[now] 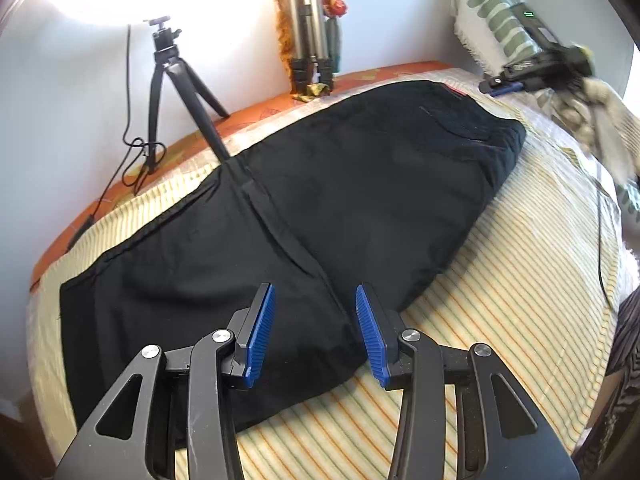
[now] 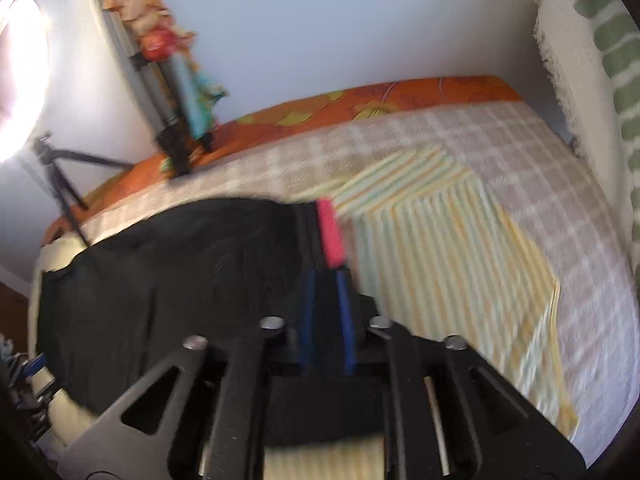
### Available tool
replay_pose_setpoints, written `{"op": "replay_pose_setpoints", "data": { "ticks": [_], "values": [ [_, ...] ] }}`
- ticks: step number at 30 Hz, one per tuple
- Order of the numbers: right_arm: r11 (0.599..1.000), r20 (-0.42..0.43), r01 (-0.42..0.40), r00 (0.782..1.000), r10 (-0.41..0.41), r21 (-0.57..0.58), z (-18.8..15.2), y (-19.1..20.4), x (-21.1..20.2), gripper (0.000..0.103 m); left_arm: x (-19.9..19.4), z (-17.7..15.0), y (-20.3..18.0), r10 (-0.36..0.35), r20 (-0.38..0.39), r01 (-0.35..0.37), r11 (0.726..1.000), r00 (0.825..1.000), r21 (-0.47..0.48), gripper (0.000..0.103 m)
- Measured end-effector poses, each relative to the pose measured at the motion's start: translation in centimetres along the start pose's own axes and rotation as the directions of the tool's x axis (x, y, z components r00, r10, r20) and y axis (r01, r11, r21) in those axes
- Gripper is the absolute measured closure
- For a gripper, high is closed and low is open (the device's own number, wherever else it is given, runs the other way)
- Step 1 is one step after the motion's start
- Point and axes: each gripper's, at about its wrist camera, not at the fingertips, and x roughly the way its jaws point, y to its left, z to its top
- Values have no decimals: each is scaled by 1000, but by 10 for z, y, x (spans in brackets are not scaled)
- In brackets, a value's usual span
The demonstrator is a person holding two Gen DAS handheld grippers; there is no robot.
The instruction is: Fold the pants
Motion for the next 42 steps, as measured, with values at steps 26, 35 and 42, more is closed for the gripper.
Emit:
{"op": "replay_pose_setpoints", "data": {
  "ticks": [26, 35, 42],
  "values": [
    [906, -77, -420, 903, 422, 47, -116, 130, 45, 46, 35, 26, 4, -22, -84, 28, 997, 996, 70, 61],
    [849, -75, -527, 846, 529, 37, -112, 158, 45, 45, -27, 20, 40, 41, 27, -41, 999, 999, -1, 61],
    [796, -168, -578, 780, 603, 177, -112, 166, 55, 72, -12, 0, 42, 62, -36, -62, 998, 997, 2, 61]
  ]
}}
